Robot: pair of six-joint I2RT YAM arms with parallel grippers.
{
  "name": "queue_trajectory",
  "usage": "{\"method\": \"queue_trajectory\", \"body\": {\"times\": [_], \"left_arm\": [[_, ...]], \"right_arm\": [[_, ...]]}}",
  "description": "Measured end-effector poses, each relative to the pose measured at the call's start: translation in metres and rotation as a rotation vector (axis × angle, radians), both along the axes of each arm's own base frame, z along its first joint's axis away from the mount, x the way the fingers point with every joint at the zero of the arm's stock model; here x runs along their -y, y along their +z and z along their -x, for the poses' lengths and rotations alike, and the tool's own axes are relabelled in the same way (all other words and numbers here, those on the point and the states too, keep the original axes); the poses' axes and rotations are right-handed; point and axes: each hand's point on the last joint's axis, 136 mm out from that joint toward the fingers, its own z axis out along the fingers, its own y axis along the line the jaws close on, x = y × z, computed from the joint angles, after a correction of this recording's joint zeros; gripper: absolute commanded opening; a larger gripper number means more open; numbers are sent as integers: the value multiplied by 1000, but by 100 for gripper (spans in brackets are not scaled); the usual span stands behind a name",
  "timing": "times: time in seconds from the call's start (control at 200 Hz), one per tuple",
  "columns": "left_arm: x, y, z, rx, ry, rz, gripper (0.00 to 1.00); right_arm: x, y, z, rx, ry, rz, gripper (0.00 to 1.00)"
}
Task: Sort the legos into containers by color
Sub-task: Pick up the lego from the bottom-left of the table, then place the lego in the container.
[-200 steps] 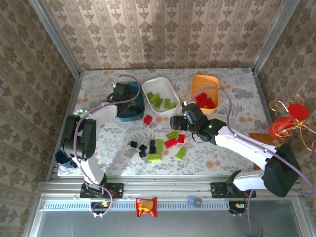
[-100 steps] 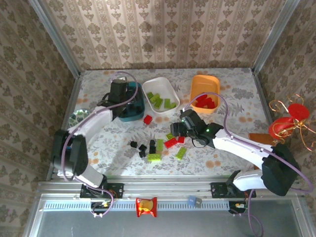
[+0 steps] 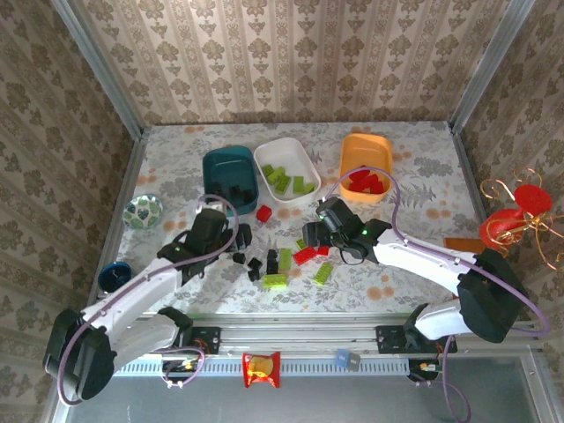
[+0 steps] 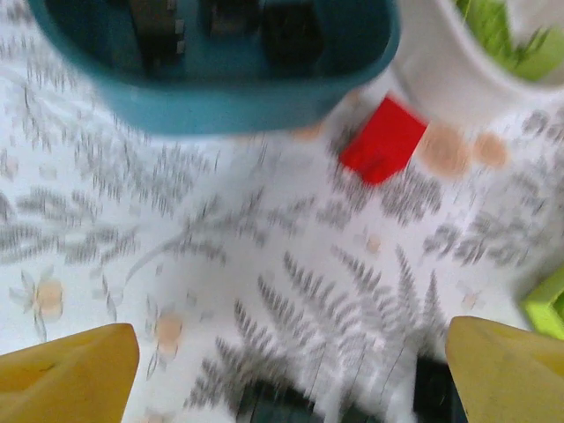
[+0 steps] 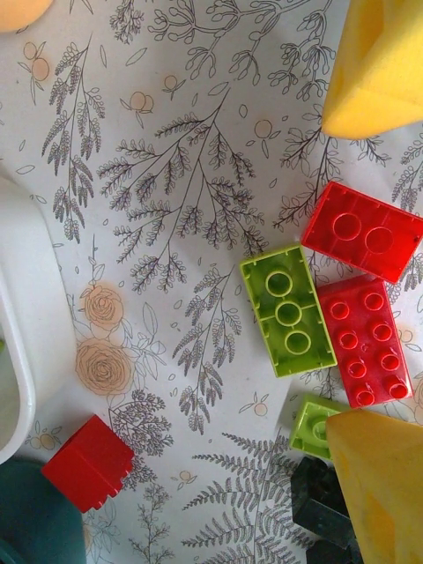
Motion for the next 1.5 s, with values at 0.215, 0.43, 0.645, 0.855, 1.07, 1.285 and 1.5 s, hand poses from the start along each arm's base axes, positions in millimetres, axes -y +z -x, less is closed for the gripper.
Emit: {"method": "queue_trajectory", "body": {"times": [0.215, 0.43, 0.645, 0.855, 1.07, 1.285, 1.5], "left_arm": [[10, -33, 26, -101, -77, -31, 80], [17, -61, 35, -183, -118, -91, 69], [14, -81, 35, -222, -115, -137, 59], [9, -86, 32, -217, -99, -167, 41], [11, -82, 29, -193, -108, -165, 23], [22, -27, 12, -74, -110, -96, 23], [20, 68, -50, 139, -15, 20, 23]], "right_arm": [[0, 0, 0, 0, 0, 0, 82], [0, 0, 0, 1, -1, 1, 82], [1, 0, 0, 3, -3, 3, 82], [1, 1, -1, 5, -5, 5, 82], [2, 2, -1, 9, -7, 4, 82], [3, 9, -1, 28, -11, -7, 82], [4, 16, -2, 47, -17, -15, 82]]}}
